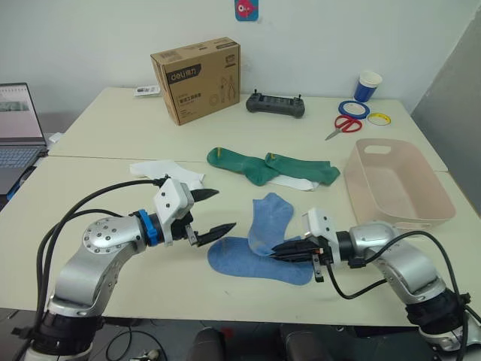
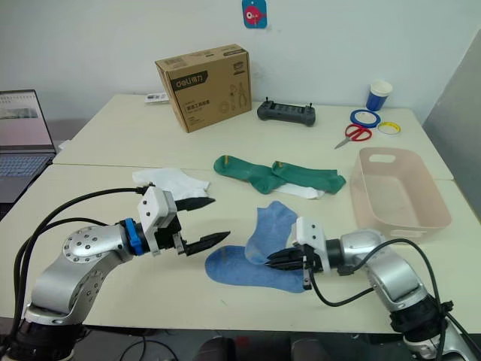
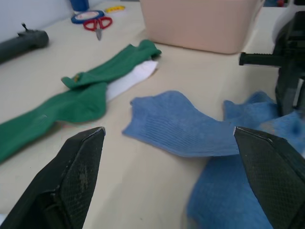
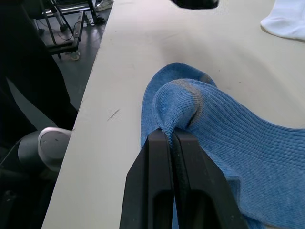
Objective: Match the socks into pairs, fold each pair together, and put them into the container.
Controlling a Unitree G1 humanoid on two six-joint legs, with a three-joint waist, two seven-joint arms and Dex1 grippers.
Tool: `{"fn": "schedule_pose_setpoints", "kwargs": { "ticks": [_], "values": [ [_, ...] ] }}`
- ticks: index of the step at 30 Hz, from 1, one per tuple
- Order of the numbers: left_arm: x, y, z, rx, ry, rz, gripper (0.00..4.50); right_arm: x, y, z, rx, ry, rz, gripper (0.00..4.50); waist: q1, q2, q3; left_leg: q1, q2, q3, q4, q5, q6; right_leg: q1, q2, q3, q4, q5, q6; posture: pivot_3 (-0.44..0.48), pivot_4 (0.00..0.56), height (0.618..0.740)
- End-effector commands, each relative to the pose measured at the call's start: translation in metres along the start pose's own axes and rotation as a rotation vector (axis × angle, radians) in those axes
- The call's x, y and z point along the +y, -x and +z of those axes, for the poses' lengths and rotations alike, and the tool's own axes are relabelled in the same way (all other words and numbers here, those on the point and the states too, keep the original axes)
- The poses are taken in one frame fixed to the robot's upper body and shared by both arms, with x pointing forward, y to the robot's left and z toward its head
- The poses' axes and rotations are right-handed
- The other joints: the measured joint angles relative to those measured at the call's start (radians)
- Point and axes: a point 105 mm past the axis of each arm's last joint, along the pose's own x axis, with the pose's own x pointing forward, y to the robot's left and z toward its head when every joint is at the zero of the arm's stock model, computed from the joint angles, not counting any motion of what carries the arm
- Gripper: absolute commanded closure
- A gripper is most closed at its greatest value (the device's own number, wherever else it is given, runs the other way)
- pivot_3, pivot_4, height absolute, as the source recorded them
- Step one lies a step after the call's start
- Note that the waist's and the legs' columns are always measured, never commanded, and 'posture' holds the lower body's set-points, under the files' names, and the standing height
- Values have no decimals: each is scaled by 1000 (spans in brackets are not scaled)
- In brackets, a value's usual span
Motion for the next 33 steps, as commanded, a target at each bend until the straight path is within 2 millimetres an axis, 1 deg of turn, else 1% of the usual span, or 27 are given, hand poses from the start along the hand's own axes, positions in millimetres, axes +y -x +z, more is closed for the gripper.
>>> {"fn": "schedule_pose_setpoints", "kwargs": {
  "ticks": [1,5,8,10,14,18,19,22,24,25,27,29,31,33],
  "values": [
    [-5,10,9,-11,57,-16,0,-12,-9,9,-22,34,-65,4464,1,0,0,0,0,0,0,0,0,0,0,0,0,0,0,0,150,740],
    [-22,25,1,22,255,-51,0,-13,-14,14,-51,32,-61,4464,1,0,0,0,0,0,0,0,0,0,0,0,0,0,-1,0,150,740],
    [-37,27,-3,6,406,-59,0,-13,-13,14,-47,45,-51,4464,2,0,0,-1,0,0,0,0,0,0,-1,0,0,-1,-1,0,150,740],
    [-46,24,-7,24,425,-66,0,-10,-13,16,-55,45,-31,4464,5,0,0,-1,0,0,0,0,0,0,-1,-1,0,-1,-1,0,150,740],
    [-48,14,-6,20,418,-47,0,-9,-12,18,-54,50,-19,4464,7,0,0,0,0,-1,0,0,0,0,-1,-1,0,-3,-4,0,150,740],
    [-51,9,-8,28,403,-49,0,-10,-10,17,-44,64,-18,4464,5,0,0,0,0,0,1,0,0,0,-1,1,0,-2,-5,0,150,740],
    [-49,9,-8,30,383,-41,0,-10,-10,17,-43,64,-21,4464,5,0,0,0,0,1,1,0,0,0,-1,1,0,-2,-5,0,150,740],
    [-35,13,-4,19,294,-2,0,-10,-3,16,-28,54,-13,4464,6,0,0,0,0,0,0,0,0,0,-1,0,0,-2,-3,0,150,740],
    [-23,15,-5,32,232,17,0,-4,6,12,6,42,24,4464,10,0,1,0,0,-1,0,0,0,0,0,-1,0,-2,-4,0,150,740],
    [-18,13,-6,38,218,17,0,2,16,7,54,46,67,4464,11,0,1,0,0,-1,0,0,0,0,0,-1,0,-2,-5,0,150,740],
    [-13,6,-8,43,184,5,0,8,34,-3,149,72,113,4464,19,1,1,0,-1,0,0,0,0,0,-1,-1,-1,-4,-7,0,150,740],
    [-5,-3,-9,40,162,1,0,9,48,-9,217,92,131,4464,22,1,2,0,-1,1,0,0,0,0,-1,0,-2,-4,-7,0,150,740],
    [8,-15,-13,53,110,20,0,7,56,-11,249,105,123,4464,26,1,2,0,-1,2,0,0,0,0,-1,1,-2,-4,-7,0,150,740],
    [18,-31,-13,48,81,11,0,2,57,-11,262,133,105,4464,28,1,2,0,-1,1,1,0,0,0,-1,0,-2,-2,-5,0,150,740]
  ]
}}
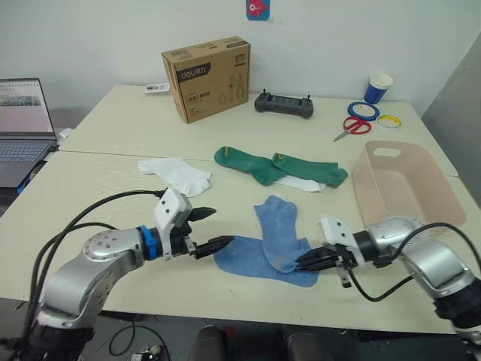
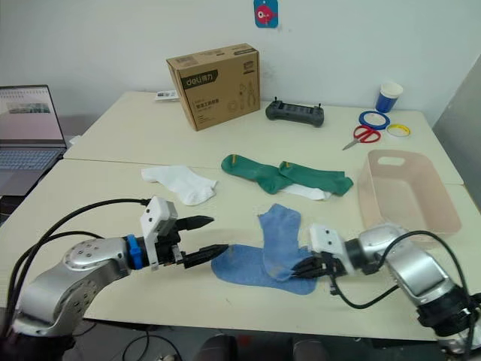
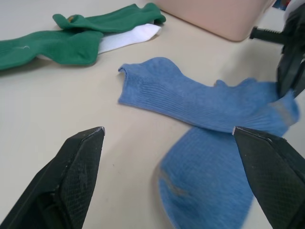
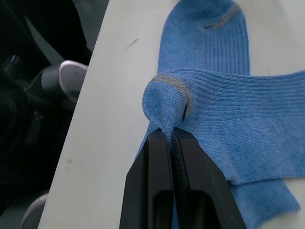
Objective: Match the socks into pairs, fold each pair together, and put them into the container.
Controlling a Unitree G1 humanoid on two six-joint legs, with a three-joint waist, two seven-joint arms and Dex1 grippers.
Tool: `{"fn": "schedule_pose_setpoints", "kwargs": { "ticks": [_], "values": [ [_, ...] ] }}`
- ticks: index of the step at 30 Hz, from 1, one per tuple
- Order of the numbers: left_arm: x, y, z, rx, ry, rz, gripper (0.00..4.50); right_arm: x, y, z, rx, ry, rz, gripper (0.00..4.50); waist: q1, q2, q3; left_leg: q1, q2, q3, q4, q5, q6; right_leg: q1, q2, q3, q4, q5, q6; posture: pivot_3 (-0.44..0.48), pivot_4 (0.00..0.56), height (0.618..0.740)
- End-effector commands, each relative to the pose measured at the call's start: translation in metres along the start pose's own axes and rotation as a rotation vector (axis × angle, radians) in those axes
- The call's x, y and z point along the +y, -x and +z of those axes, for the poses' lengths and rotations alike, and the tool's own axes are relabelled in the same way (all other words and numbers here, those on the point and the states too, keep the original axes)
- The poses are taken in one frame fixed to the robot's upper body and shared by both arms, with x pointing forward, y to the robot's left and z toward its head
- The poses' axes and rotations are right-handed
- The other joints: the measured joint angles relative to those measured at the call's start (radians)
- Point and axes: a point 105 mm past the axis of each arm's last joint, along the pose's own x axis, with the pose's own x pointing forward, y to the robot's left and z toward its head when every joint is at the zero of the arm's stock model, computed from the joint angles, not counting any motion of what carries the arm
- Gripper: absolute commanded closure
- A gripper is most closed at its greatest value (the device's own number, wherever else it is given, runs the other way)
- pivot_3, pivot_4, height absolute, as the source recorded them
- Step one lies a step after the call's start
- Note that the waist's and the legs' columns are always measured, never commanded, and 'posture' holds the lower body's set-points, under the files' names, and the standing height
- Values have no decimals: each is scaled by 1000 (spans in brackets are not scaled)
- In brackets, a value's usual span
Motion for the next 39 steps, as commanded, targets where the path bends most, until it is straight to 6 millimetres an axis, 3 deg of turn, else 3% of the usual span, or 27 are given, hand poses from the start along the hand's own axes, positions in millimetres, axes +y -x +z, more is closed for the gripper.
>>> {"fn": "schedule_pose_setpoints", "kwargs": {
  "ticks": [1,6,11,14,16,26,32,36,39],
  "values": [
    [14,-22,6,-11,-74,-9,0,-5,4,8,6,90,-24,4464,0,0,0,0,0,0,0,0,0,0,1,0,0,1,2,0,150,740],
    [41,-81,10,17,-139,-54,0,-6,-6,3,-4,78,-50,4464,4,0,0,-2,0,-1,1,0,0,0,1,-1,0,3,5,0,150,740],
    [46,-111,9,63,-158,-136,0,-5,-10,3,-8,90,-67,4464,0,0,0,-7,-1,-2,2,0,0,-4,1,-1,-1,4,5,0,150,740],
    [46,-117,0,121,-177,-178,608,-4,-10,5,-17,89,-76,4500,-1,0,0,-12,-1,-3,2,0,1,-10,2,-1,1,5,3,0,150,740],
    [44,-119,-1,130,-169,-208,1249,-4,-10,6,-23,89,-82,4500,0,0,0,-13,-1,-4,1,0,1,-11,3,-1,2,5,3,0,150,740],
    [36,-110,2,102,-160,-287,4453,-6,-7,8,-39,90,-101,4500,1,0,0,-16,-1,-5,2,0,1,-14,3,-2,3,5,3,0,150,740],
    [32,-105,0,72,-137,-266,4484,-12,-7,10,-53,102,-105,4500,2,0,0,-16,0,-5,4,0,1,-14,3,-2,4,5,3,0,150,740],
    [43,-80,4,28,-104,-145,4484,-20,1,14,-61,135,-124,4500,-3,0,0,-16,0,-5,5,0,1,-14,3,-1,4,5,3,0,150,740],
    [33,-55,9,-9,-35,-130,4484,-26,12,15,-44,194,-134,4500,-9,0,0,-16,1,-5,5,0,1,-14,4,-2,5,5,3,0,150,740]
  ]
}}
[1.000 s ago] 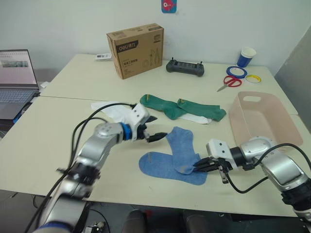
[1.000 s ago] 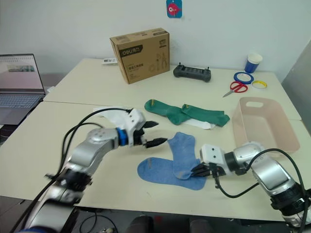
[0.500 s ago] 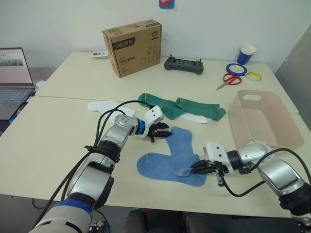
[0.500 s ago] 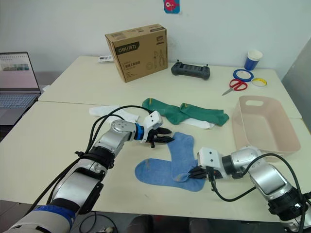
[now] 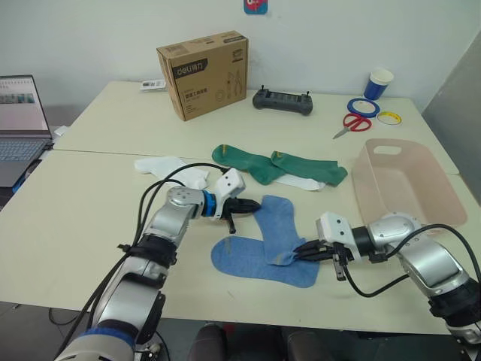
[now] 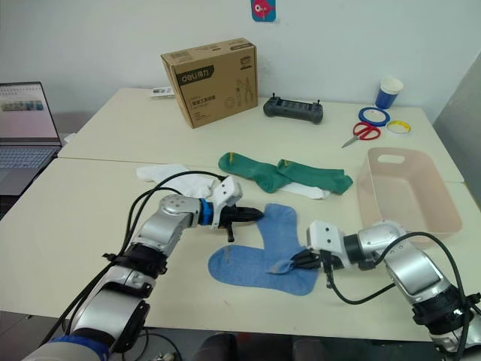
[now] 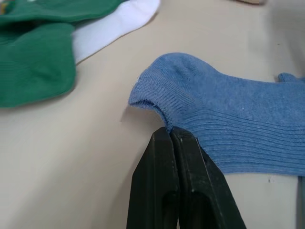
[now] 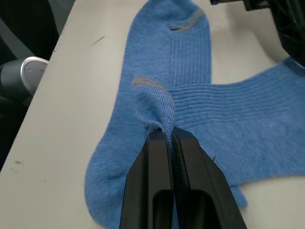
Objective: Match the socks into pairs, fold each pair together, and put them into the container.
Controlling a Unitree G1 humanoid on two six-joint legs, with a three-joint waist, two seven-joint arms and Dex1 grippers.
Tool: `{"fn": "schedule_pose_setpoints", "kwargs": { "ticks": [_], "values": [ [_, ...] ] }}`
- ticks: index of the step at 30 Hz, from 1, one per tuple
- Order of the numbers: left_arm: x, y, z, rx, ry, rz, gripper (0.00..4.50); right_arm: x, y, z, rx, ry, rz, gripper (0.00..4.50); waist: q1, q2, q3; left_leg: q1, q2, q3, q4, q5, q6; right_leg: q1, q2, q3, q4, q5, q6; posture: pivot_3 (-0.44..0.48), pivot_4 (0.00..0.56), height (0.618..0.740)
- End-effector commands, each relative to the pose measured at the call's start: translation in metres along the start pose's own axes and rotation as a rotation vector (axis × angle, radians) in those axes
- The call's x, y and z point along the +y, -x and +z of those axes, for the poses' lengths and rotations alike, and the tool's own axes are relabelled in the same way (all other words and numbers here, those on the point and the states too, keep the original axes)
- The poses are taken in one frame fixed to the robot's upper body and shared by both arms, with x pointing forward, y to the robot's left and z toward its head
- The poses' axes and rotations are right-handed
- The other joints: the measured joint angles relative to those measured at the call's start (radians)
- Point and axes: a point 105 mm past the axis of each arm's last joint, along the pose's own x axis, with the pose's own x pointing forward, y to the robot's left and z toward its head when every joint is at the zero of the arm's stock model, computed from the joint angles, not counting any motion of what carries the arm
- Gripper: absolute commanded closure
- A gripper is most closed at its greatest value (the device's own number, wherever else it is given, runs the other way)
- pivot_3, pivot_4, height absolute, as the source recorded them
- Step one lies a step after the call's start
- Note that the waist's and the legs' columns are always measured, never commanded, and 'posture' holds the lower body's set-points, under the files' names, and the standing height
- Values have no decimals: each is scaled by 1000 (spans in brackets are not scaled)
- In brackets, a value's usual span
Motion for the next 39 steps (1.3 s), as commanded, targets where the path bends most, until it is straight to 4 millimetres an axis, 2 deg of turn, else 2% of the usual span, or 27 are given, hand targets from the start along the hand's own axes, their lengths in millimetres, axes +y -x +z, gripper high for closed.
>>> {"fn": "schedule_pose_setpoints", "kwargs": {
  "ticks": [1,5,8,10,12,14,21,24,28,32,36,39],
  "values": [
    [-18,31,24,-96,53,7,4484,-14,21,8,8,122,-24,4500,-2,0,0,0,0,0,0,0,0,-1,0,1,0,0,0,0,150,740],
    [-48,51,28,-100,147,-16,4484,-22,33,6,36,181,-2,4500,1,0,0,0,0,1,0,0,0,-1,-2,0,3,0,0,0,150,740],
    [-73,62,20,-77,220,-25,4484,-22,33,-2,49,188,50,4500,4,0,0,1,0,0,2,0,0,0,-2,-2,5,-1,1,0,150,740],
    [-78,64,6,-50,248,16,4484,-18,29,-15,71,182,91,4500,5,0,0,3,0,1,3,0,0,3,-3,-1,5,-1,1,0,150,740],
    [-79,65,-7,-26,234,71,4500,-17,28,-25,89,193,95,3981,4,0,0,7,0,1,4,0,0,8,-3,-2,4,-1,2,0,150,740],
    [-74,65,-6,-58,247,136,4500,-19,34,-30,114,201,79,3469,5,1,0,9,0,0,7,0,0,10,-3,-2,4,-2,2,0,150,740],
    [-52,82,-5,-117,250,293,4500,-22,61,-22,95,211,-54,1010,7,1,1,9,0,1,10,0,0,13,-3,-1,2,-1,2,0,150,740],
    [-44,86,5,-161,234,294,4500,-14,59,-11,38,216,-74,1010,8,1,1,9,0,-1,9,0,0,13,-3,-3,3,-1,2,0,150,740],
    [-42,79,3,-134,219,239,4500,3,35,5,-51,236,-78,1010,5,1,0,9,0,-1,9,0,0,14,-3,-3,3,-2,3,0,150,740],
    [-40,86,-9,-65,190,224,3601,8,18,2,-55,261,-128,980,2,1,0,10,0,0,9,0,0,14,-3,-1,3,-2,4,0,150,740],
    [-33,99,-13,-40,188,246,2356,12,9,1,-62,249,-161,980,7,1,0,10,0,1,9,0,0,13,-3,-2,3,-2,4,0,150,740],
    [-20,112,-14,-24,130,309,1405,11,-1,3,-73,251,-202,980,6,1,0,10,0,1,9,0,0,13,-3,-2,3,-2,4,0,150,740]
  ]
}}
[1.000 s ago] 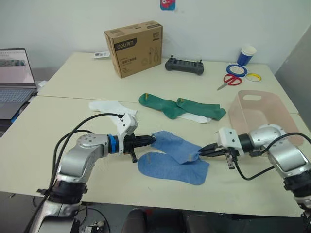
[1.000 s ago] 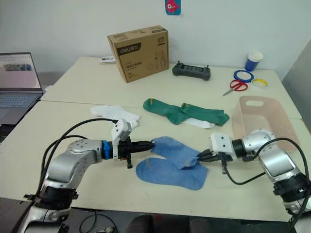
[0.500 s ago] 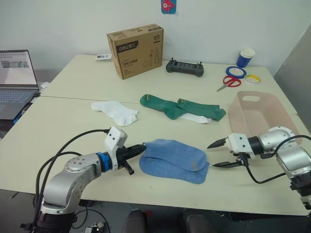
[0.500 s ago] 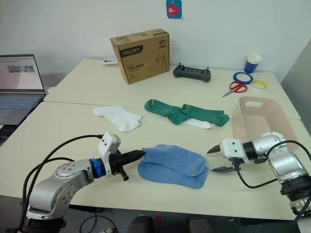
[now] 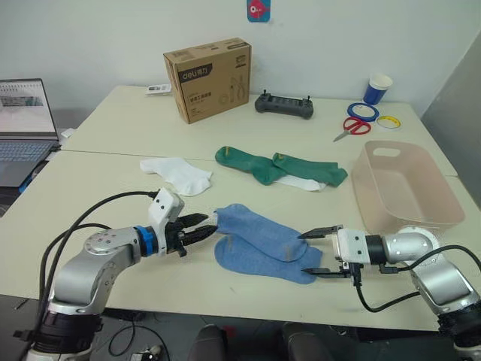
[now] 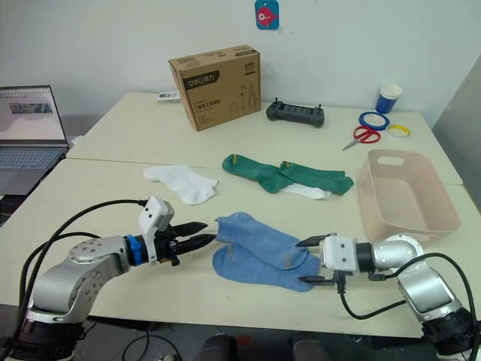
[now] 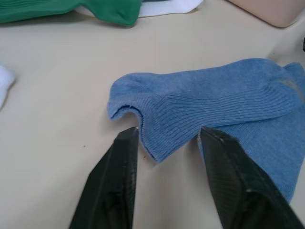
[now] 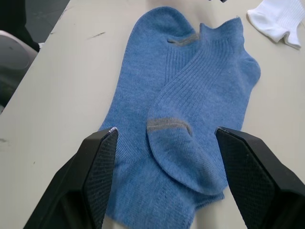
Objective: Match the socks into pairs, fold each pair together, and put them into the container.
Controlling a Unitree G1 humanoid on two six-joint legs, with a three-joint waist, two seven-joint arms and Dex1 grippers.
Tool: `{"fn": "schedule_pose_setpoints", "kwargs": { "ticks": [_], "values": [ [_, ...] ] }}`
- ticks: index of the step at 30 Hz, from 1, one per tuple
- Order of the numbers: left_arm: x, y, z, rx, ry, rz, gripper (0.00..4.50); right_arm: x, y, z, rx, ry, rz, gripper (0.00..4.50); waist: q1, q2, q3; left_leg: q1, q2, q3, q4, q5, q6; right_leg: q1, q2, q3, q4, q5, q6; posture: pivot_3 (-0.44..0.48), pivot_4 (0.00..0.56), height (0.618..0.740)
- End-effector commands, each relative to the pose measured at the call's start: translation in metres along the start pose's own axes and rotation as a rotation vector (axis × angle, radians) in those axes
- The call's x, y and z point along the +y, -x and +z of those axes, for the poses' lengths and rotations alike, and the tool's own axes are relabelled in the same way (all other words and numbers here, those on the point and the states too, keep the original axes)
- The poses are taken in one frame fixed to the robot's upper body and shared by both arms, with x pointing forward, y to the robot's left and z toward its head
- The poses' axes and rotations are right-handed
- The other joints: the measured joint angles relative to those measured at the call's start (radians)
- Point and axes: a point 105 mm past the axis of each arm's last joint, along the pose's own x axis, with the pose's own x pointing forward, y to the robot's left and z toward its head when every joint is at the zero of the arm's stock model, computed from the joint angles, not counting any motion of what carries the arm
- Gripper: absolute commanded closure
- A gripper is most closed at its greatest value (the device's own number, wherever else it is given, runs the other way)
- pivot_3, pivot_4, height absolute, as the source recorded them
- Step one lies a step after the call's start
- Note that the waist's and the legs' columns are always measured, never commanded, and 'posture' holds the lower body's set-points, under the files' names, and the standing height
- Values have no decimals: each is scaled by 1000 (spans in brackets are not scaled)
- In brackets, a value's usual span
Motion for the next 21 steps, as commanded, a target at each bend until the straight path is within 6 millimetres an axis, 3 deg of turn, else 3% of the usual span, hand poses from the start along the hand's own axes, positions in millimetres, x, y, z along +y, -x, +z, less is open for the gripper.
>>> {"fn": "schedule_pose_setpoints", "kwargs": {
  "ticks": [1,2,8,17,21],
  "values": [
    [15,15,11,-9,-177,51,1125,-2,-11,9,-24,37,-54,980,-1,0,0,0,0,0,0,0,0,0,0,0,0,0,0,0,150,740],
    [11,16,9,17,-299,10,832,-1,-15,9,-23,49,-59,980,-1,0,0,0,1,0,0,0,0,0,0,0,0,0,0,0,150,740],
    [4,3,3,24,-655,-102,832,2,-23,3,23,127,-49,980,7,1,0,0,0,3,-2,0,0,-1,-1,1,-2,-2,-5,0,150,740],
    [5,-30,-6,21,-877,-179,832,-13,-25,-6,97,231,-92,980,4,0,0,-2,0,3,-1,0,0,-1,0,2,-6,2,1,0,150,740],
    [4,-39,-9,17,-874,-214,832,-13,-25,-9,117,275,-69,980,4,0,0,-2,0,3,-1,0,0,-1,0,2,-5,3,2,0,150,740]
  ]
}}
